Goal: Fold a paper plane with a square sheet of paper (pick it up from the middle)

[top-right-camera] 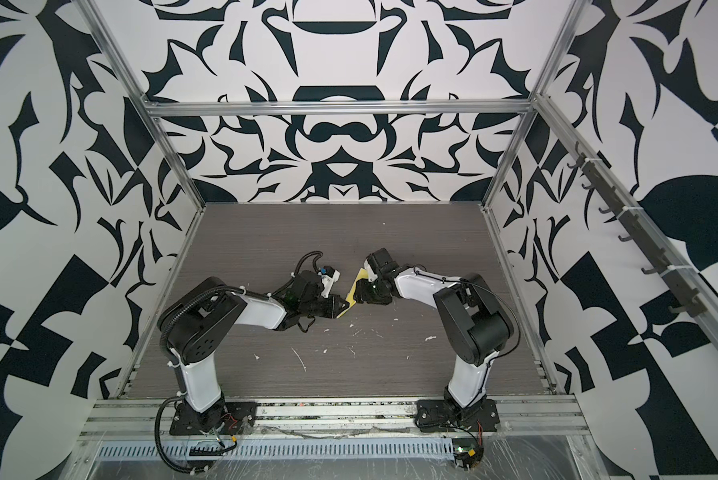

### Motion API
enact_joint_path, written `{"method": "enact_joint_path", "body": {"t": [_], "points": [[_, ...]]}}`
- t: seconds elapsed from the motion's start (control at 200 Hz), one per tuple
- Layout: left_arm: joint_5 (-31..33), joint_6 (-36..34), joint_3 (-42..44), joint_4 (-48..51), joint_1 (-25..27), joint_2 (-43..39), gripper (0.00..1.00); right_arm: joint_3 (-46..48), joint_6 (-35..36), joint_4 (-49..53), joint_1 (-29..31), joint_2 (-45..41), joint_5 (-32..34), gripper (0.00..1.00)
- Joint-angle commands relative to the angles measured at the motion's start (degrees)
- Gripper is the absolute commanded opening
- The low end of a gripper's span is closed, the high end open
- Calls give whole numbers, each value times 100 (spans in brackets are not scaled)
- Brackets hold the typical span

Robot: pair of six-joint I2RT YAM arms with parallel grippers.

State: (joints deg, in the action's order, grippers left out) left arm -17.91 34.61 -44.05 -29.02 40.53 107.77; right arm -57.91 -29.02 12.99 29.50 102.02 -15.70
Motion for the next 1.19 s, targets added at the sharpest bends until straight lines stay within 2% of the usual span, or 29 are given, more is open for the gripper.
{"method": "enact_joint_path", "body": {"t": [0.0, 0.285, 0.455, 0.575, 0.935, 1.19], "points": [[8, 363, -131, 906, -81, 216, 5, -166, 194, 305, 65, 100, 255, 60], [-190, 908, -244, 1152, -239, 389, 4, -247, 607, 489, 71, 252, 132, 60], [-213, 1029, -184, 1091, -292, 429, 2, -155, 977, 419, 64, 249, -162, 60], [-237, 1042, -120, 1028, -322, 468, 2, -236, 1042, 521, 43, 347, -136, 58], [-333, 1157, 16, 735, -393, 646, 1, -693, 1021, 1260, 64, 796, 606, 46], [-319, 1194, 1, 770, -423, 649, 2, -868, 975, 1538, 226, 999, 1121, 46]]}}
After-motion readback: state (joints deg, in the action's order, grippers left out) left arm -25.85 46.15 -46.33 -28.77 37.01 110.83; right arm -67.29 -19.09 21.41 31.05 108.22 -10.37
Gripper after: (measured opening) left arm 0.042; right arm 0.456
